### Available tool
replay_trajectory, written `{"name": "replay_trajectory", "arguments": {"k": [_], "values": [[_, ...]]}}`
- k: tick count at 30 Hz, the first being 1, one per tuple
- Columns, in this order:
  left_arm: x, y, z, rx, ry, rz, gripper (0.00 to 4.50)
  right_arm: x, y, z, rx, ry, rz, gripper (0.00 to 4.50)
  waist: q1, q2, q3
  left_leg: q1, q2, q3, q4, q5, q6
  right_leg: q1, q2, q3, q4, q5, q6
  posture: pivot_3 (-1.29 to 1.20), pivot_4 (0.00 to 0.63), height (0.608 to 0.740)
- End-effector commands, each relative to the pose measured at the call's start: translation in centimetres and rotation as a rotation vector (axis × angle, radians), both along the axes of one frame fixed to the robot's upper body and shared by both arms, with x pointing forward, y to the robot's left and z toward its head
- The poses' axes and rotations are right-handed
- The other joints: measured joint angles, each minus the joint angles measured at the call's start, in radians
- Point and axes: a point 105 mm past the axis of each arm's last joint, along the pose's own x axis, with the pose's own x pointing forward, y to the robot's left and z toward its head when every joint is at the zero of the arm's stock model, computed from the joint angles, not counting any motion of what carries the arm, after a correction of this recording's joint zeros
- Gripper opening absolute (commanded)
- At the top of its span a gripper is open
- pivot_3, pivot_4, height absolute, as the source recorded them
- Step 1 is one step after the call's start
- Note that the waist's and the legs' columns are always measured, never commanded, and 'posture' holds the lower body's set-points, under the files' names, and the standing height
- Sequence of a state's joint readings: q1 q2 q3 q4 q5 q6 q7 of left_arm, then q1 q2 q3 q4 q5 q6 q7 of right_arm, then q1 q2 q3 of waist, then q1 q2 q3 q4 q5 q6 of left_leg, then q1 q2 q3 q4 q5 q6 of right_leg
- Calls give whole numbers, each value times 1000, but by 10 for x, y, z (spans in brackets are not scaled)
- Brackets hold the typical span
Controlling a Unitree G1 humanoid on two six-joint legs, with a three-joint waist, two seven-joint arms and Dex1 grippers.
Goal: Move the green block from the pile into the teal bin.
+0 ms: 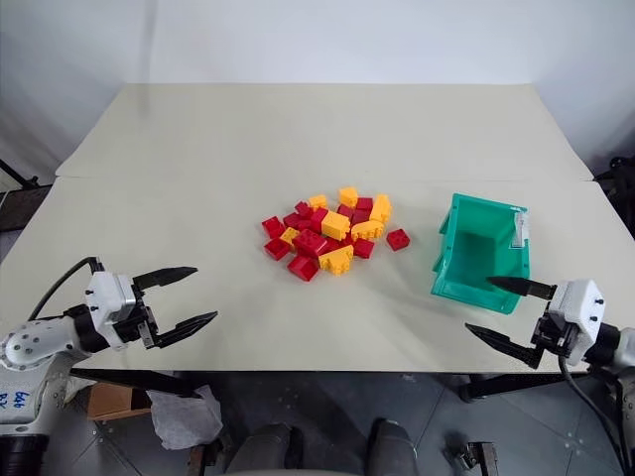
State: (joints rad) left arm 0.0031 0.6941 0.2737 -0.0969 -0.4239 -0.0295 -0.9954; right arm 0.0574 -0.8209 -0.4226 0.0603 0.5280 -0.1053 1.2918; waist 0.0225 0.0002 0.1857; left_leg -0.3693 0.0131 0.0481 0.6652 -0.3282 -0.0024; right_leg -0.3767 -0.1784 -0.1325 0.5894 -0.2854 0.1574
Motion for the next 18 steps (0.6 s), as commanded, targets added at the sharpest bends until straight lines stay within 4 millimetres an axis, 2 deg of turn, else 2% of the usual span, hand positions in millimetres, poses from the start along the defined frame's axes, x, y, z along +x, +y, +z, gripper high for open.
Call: {"name": "replay_trajectory", "arguments": {"k": [1, 4, 6, 12, 18], "values": [[-3, -4, 9, -17, -23, -16, 4500, 1, 4, 14, 36, -55, 3, 4462, 0, 0, 0, 0, 0, 0, 0, 0, 0, 0, 0, 0, 0, 0, 0, 0, 150, 740], [-5, -5, 16, -101, -13, -33, 4500, 7, 13, 17, 79, -41, 13, 4462, 0, 0, 0, 0, 0, 0, 0, 0, 0, 0, 0, 0, 0, 0, 0, 0, 150, 740], [-6, -2, 19, -137, -8, -27, 4500, 14, 28, 19, 105, -2, 34, 4462, -2, 0, 0, 0, 0, 0, 0, 0, 0, 0, 0, 0, 0, 0, 0, 0, 150, 740], [-9, 20, 12, -183, -27, 86, 4500, 36, 90, 26, 133, 39, 133, 2600, -12, 0, 0, 0, 1, 0, 1, 0, 0, 0, 0, 0, 1, 0, 0, 0, 150, 740], [-19, 31, 3, -207, -18, 163, 4500, 74, 150, 34, 152, 24, 124, 533, -21, 0, 0, -1, 1, -1, 1, 0, -1, -1, 0, 0, 1, 0, 0, 0, 150, 740]]}}
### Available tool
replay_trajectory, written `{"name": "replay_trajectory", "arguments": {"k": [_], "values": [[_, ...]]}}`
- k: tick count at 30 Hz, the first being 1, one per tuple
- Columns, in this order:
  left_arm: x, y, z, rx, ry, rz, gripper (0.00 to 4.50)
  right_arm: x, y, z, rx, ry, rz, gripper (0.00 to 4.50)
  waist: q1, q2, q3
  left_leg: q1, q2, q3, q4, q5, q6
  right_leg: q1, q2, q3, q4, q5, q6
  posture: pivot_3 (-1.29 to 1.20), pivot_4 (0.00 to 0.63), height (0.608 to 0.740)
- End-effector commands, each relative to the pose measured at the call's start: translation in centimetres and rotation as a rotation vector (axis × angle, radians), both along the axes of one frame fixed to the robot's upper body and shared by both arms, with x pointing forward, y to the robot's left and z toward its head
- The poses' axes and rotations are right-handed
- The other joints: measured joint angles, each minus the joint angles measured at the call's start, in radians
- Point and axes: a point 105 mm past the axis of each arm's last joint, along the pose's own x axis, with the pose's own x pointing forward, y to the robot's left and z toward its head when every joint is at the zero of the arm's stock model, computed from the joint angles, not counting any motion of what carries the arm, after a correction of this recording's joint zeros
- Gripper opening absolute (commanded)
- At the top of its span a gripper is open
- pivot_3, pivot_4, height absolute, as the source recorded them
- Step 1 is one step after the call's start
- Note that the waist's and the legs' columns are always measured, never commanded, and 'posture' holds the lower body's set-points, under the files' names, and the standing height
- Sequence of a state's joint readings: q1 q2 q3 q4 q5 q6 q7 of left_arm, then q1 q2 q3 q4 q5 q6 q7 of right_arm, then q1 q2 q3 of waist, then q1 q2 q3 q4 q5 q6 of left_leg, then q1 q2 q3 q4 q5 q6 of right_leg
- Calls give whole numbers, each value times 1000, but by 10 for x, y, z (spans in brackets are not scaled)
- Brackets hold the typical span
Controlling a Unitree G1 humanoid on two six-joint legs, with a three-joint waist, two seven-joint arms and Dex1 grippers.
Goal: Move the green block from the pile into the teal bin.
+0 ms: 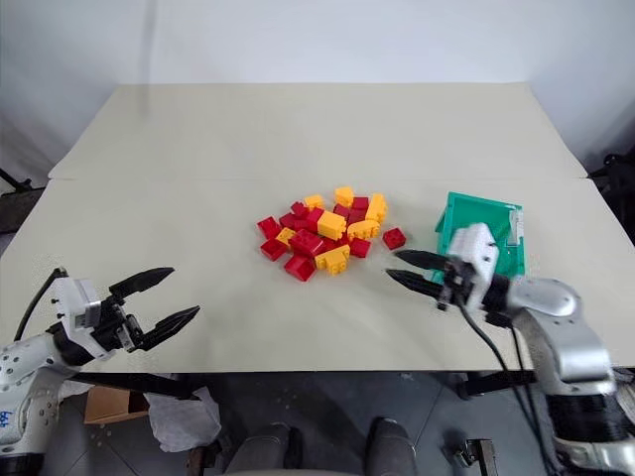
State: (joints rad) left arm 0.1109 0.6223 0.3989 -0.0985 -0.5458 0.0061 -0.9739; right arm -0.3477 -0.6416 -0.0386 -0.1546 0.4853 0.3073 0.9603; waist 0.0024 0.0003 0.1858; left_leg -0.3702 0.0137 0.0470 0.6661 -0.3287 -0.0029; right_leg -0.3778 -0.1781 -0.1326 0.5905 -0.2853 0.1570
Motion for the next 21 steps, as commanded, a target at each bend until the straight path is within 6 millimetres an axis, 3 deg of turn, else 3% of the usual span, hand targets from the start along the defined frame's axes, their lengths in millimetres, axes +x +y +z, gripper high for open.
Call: {"name": "replay_trajectory", "arguments": {"k": [1, 4, 11, 15, 21], "values": [[-4, 4, 6, -15, -46, 40, 4500, 15, 30, 4, -7, -12, -9, 165, -1, 0, 0, 0, 0, 0, 0, 0, 0, 0, 0, 0, 0, 0, 0, 0, 150, 740], [-5, -8, 10, -35, -75, 28, 4500, 28, 62, -9, -81, 26, 2, 54, -3, 0, 0, 0, 0, -1, 0, 0, 0, 0, 0, -1, 1, 0, 0, 0, 150, 740], [1, -33, 19, -71, -127, -10, 4500, 55, 111, -9, -129, 22, -8, 54, -9, 0, 0, -1, 0, 0, 0, 0, 0, -3, 0, 0, 3, 0, 0, 0, 150, 740], [3, -40, 21, -77, -143, -15, 4500, 81, 117, 0, -116, -7, -105, 54, -11, 0, 0, -1, 0, 0, 0, 0, 0, -3, 0, 0, 4, 0, 0, 0, 150, 740], [3, -42, 23, -83, -154, -12, 4500, 116, 102, -2, -183, -10, -240, 54, -25, 0, 0, -2, 0, 1, 0, 0, 0, -5, 0, 1, 5, 0, 0, 0, 150, 740]]}}
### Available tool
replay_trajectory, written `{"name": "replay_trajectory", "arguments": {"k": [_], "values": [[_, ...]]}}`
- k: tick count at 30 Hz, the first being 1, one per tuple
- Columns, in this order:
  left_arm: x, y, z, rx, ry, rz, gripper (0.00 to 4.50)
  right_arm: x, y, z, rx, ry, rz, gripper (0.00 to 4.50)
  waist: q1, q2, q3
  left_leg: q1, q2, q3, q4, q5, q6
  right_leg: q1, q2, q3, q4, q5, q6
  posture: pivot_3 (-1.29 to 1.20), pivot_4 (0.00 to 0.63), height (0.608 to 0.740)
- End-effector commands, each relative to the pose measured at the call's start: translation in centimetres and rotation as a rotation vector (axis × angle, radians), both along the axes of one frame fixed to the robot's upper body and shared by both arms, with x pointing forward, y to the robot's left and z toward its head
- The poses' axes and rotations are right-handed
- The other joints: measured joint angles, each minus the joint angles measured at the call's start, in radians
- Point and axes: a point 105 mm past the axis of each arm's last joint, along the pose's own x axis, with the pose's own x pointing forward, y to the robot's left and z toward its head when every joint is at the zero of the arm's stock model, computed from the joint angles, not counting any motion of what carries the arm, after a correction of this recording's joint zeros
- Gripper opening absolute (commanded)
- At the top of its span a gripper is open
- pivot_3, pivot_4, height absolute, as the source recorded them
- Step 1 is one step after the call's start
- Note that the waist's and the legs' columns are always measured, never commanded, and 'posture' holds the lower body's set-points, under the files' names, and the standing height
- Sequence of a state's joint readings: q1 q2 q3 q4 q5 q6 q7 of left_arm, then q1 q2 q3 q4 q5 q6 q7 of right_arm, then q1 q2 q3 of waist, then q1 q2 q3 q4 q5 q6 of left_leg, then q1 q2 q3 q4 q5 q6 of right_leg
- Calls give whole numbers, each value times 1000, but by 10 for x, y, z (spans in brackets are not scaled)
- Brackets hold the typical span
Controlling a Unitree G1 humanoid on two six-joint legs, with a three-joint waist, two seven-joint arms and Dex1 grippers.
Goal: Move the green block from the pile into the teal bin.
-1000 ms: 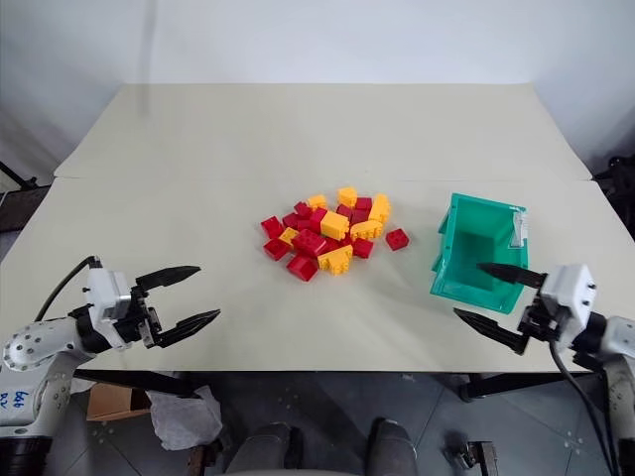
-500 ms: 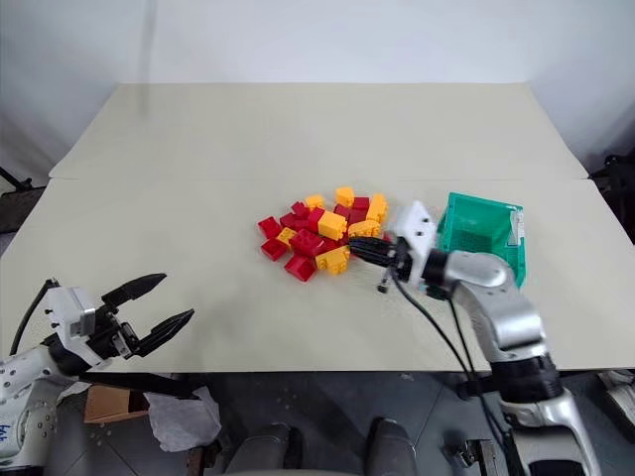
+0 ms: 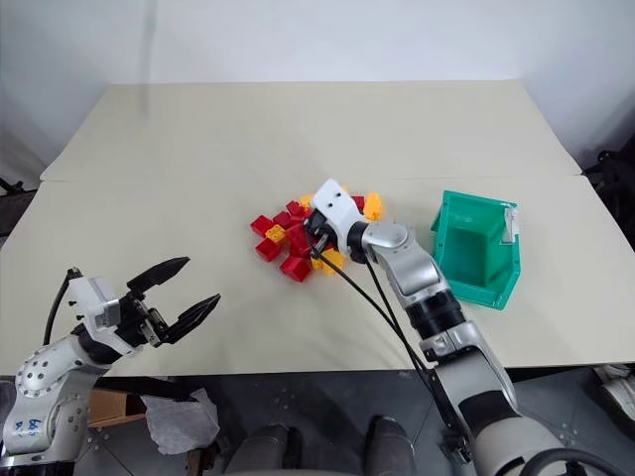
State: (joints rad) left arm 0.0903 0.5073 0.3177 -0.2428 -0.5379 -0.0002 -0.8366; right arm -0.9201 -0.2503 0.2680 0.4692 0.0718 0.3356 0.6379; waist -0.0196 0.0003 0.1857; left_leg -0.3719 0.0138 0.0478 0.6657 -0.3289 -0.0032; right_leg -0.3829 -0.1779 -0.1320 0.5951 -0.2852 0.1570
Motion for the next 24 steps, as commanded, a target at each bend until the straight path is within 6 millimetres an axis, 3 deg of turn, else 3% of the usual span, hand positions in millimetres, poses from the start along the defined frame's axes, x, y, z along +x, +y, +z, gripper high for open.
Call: {"name": "replay_trajectory", "arguments": {"k": [1, 4, 7, 14, 20, 24], "values": [[-2, -3, 8, 15, -45, -3, 4500, 15, -11, 5, -2, -37, -64, 54, -8, 0, 0, 0, 0, 0, 0, 0, 0, 0, 0, 0, 0, 0, 0, 0, 150, 740], [-1, -4, 8, 13, -45, -3, 4500, 23, -15, 3, -20, -43, -86, 54, -13, 0, 0, 0, 0, 1, -1, 0, 0, -1, 0, 0, 0, 0, 0, 0, 150, 740], [0, -6, 8, 10, -48, -9, 4500, 19, -4, 6, -1, -60, -26, 54, -18, 0, 0, 0, 1, 1, -1, 0, 0, -1, 1, 0, 0, 0, 0, 0, 150, 740], [3, -6, 8, 8, -51, -9, 4500, -21, 24, 0, -29, -101, 185, 54, -17, 0, 0, 0, 1, 2, -2, 0, -1, -2, 1, 1, 0, 0, 0, 0, 150, 740], [3, -6, 10, 6, -55, -6, 4500, -48, 28, -18, -92, -61, 280, 54, -9, 0, 0, 0, 1, 2, -1, 0, -1, -2, 1, 1, 0, 0, 0, 0, 150, 740], [1, -6, 10, 6, -55, 0, 4500, -59, 18, -19, -86, -22, 305, 54, -7, 0, 0, 0, 1, 1, -1, 0, -1, -2, 1, 1, 0, 0, 0, 0, 150, 740]]}}
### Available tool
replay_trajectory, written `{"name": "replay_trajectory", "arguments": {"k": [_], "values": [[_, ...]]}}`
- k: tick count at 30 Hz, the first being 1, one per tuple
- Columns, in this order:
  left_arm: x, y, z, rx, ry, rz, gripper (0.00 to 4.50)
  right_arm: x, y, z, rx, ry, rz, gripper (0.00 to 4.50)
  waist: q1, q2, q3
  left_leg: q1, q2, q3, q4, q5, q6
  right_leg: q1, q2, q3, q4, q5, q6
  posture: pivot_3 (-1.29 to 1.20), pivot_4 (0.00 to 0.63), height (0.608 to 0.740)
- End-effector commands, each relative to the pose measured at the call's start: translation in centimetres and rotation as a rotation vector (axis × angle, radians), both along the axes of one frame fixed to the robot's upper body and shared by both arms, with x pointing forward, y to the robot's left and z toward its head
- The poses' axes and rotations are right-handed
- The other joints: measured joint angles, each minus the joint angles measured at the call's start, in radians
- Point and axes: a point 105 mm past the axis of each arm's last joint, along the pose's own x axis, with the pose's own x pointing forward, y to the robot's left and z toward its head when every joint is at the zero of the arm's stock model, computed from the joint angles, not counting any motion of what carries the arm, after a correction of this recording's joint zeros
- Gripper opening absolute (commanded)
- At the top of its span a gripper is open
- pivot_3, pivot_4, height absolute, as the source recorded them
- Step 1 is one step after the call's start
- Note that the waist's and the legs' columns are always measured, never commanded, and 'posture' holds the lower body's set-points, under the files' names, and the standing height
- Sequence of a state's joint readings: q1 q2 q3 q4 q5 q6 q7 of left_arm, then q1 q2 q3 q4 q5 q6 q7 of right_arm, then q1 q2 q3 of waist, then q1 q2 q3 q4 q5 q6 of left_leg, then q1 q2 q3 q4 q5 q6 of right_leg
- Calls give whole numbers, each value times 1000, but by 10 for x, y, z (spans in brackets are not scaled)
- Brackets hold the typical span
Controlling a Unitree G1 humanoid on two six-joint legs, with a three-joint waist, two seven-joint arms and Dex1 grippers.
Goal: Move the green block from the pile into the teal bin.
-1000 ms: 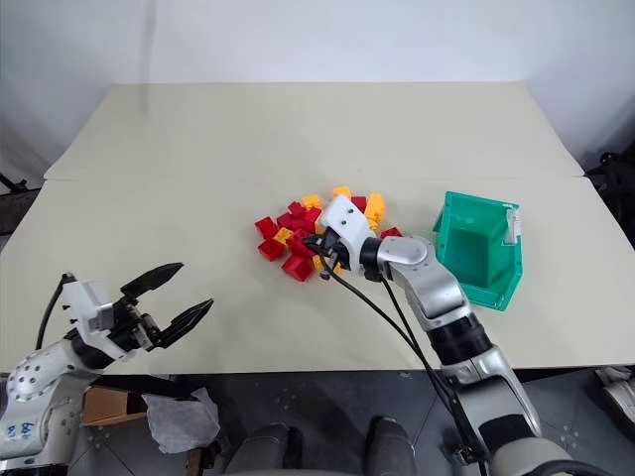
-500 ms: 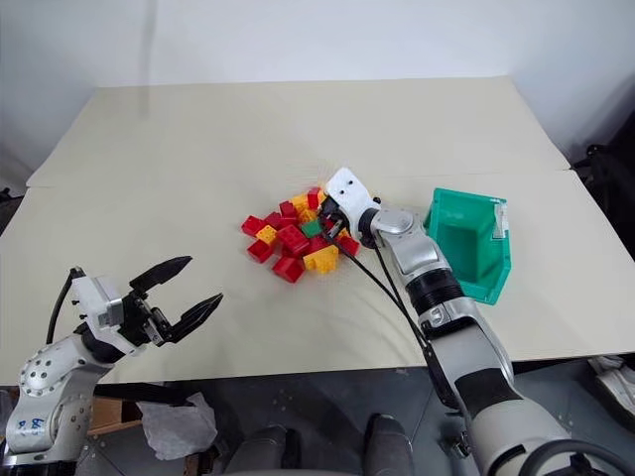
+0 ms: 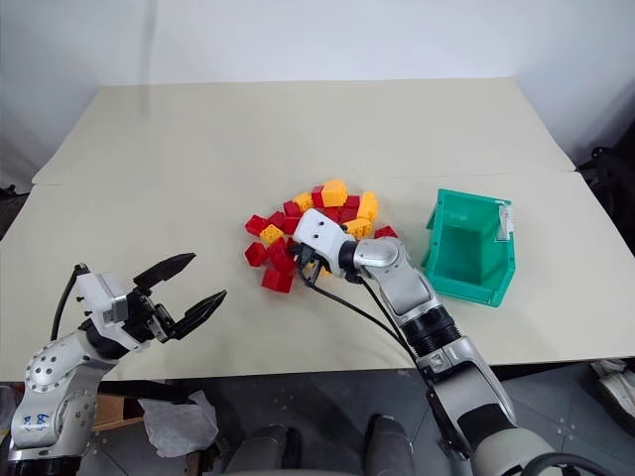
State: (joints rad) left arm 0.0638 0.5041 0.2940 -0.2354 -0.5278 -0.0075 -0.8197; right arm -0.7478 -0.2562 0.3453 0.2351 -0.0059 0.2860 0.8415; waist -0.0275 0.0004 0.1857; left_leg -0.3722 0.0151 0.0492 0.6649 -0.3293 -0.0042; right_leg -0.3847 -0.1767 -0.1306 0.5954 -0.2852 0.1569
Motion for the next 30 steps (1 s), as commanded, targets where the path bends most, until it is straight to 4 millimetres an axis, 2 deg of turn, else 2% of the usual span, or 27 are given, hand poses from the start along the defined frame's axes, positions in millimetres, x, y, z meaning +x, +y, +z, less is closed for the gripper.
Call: {"name": "replay_trajectory", "arguments": {"k": [1, 3, 7, 14, 18, 21, 27, 30], "values": [[-5, 0, 8, 6, -39, 9, 4500, -8, -10, 10, 21, 5, 23, 54, 1, 0, 0, 0, 0, 0, 0, 0, 0, 0, 0, 0, 0, 0, 0, 0, 150, 740], [-7, 2, 7, 5, -35, 15, 4500, -7, -23, 16, 39, 7, 2, 54, 1, 0, 0, 0, 0, 0, 0, 0, 0, 0, 0, 0, 0, 0, 0, 0, 150, 740], [-9, 2, 5, 0, -31, 21, 4500, 7, -64, 16, 19, 31, -109, 54, 6, 0, 0, 0, 0, 0, 1, 0, 1, 1, 0, 0, -1, 0, 0, 0, 150, 740], [-5, -2, 6, -2, -32, 14, 4500, 19, -83, 17, 29, 19, -228, 54, -4, 0, 0, 0, 1, 4, -1, -1, 0, -3, 0, 2, 1, 0, 0, 0, 150, 740], [-7, 0, 9, 1, -33, 10, 4500, 5, -94, 41, 136, 50, -127, 54, 4, 0, 0, -2, 1, 5, 0, -1, 0, -5, 0, 3, 1, 0, 0, 0, 150, 740], [-9, 2, 7, 23, -22, -3, 4500, -2, -107, 51, 97, 56, -67, 608, 10, 0, 0, -4, 0, 5, 1, -1, 1, -5, 0, 2, 0, 0, 0, 0, 150, 740], [-11, 9, 9, 53, -17, -16, 4500, -6, -125, 50, -13, 78, -22, 2629, 5, 0, 0, -3, 1, 6, 1, -1, 1, -6, 0, 3, 0, 0, 0, 0, 150, 740], [-11, 13, 11, 59, -22, 2, 4500, -3, -141, 45, -50, 62, -61, 3637, 3, 0, 0, -3, 1, 6, 1, -1, 1, -6, 0, 3, 0, 0, 0, 0, 150, 740]]}}
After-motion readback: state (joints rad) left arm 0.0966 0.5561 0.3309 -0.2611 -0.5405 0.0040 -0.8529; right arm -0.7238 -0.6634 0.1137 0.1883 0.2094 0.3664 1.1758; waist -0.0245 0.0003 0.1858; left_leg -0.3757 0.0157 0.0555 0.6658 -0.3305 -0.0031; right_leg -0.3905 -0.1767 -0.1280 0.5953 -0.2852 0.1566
